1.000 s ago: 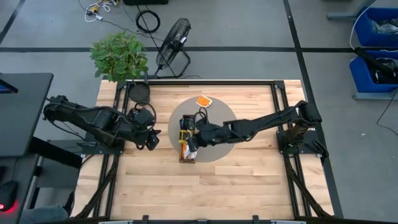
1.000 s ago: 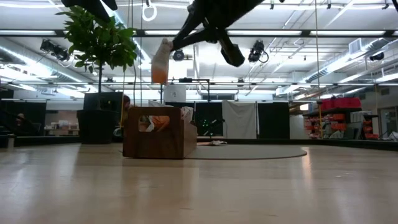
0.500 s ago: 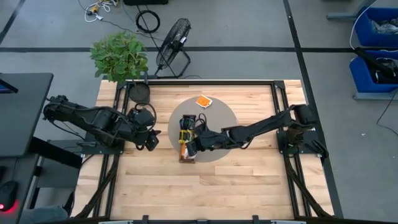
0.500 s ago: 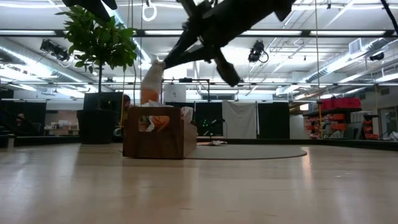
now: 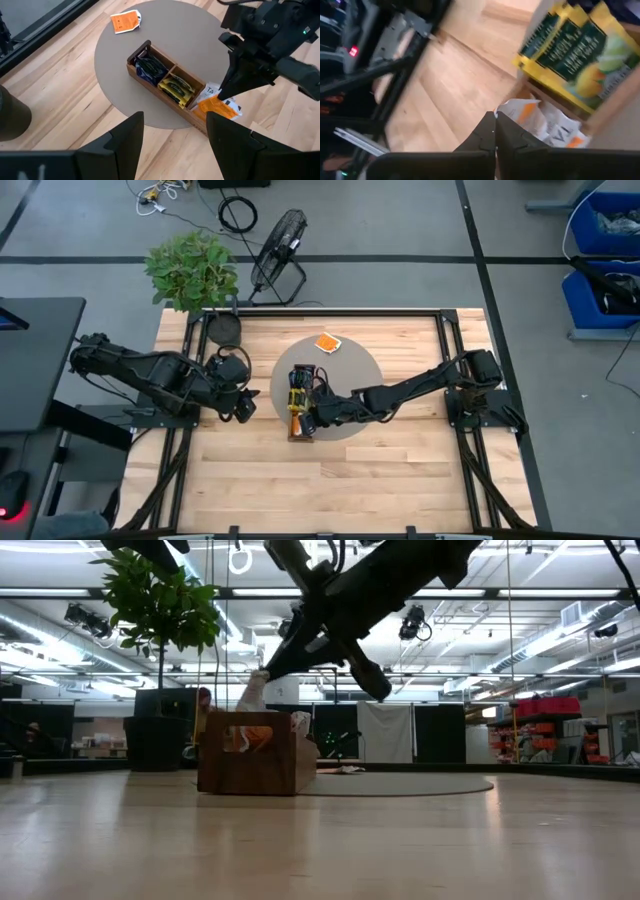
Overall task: Pick & Place Tea
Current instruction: Put the white tea bag into the bottom section of the wooden organizer
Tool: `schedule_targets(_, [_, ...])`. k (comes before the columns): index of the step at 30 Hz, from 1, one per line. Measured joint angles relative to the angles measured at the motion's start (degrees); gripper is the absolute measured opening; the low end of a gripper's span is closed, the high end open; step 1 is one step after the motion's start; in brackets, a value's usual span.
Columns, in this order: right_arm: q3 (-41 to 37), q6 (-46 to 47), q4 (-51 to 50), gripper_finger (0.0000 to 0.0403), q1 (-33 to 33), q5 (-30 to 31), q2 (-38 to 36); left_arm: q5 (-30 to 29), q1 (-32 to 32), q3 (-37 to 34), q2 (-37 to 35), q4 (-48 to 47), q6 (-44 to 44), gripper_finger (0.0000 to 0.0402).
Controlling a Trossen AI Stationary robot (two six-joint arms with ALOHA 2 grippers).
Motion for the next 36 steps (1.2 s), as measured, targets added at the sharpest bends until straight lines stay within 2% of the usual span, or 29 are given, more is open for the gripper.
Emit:
schedule_targets(7, [0.00, -0.58, -5.44, 0.0000, -0.03, -0.86, 0.11, 0.00, 0.00, 0.00, 0.00, 0.14, 0.01, 0.0220])
schedule_targets(16, [0.00, -3.56, -3.86, 0.0000, -0.42, -1.98, 0.11, 0.00, 0.00, 0.00, 0.00, 0.26, 0.03, 0.0220])
schedule_targets(36, [0.00, -1.99, -6.76, 0.0000, -2.66, -4.58, 0.11, 0.37, -0.02, 0.00, 0.00, 1.01, 0.40, 0.0220])
